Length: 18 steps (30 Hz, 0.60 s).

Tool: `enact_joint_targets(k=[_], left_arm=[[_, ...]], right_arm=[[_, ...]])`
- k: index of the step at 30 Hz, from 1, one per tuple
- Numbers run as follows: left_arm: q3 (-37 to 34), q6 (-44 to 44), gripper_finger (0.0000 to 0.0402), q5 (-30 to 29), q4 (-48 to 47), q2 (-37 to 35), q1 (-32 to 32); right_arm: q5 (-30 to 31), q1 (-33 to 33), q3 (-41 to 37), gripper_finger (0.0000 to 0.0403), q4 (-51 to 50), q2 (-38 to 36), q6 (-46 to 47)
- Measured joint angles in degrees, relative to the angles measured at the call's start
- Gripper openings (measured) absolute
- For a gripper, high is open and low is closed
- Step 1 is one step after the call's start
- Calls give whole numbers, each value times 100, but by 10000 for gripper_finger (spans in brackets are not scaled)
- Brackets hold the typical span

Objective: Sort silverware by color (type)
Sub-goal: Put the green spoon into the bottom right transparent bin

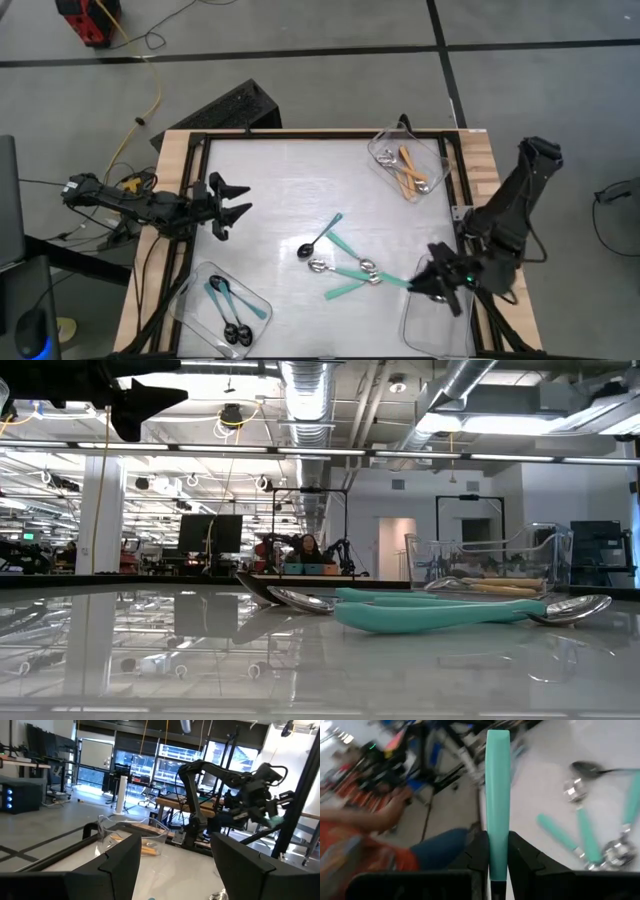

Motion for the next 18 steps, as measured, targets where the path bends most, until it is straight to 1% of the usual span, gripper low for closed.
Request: enact_joint_targets(k=[3, 6, 8, 12, 14, 18], left_arm=[[0, -25, 226, -23, -12, -2, -2], [0, -129, 226, -38, -105, 0, -2], [0, -176, 226, -38, -153, 0, -2], [0, -277, 226, -37, -155, -2, -2], [0, -293, 226, -36, -157, 0, -2], [0, -305, 226, -38, -157, 0, 0]], right_arm=[[-7, 457, 0, 71, -28, -11, 24], [35, 891, 0, 71, -163, 88, 508], [251, 1120, 0, 71, -365, 201, 1179], [599, 1378, 0, 71, -763, 397, 2970], [778, 1438, 0, 71, -878, 511, 3545], [824, 1408, 0, 71, -1204, 578, 4551]])
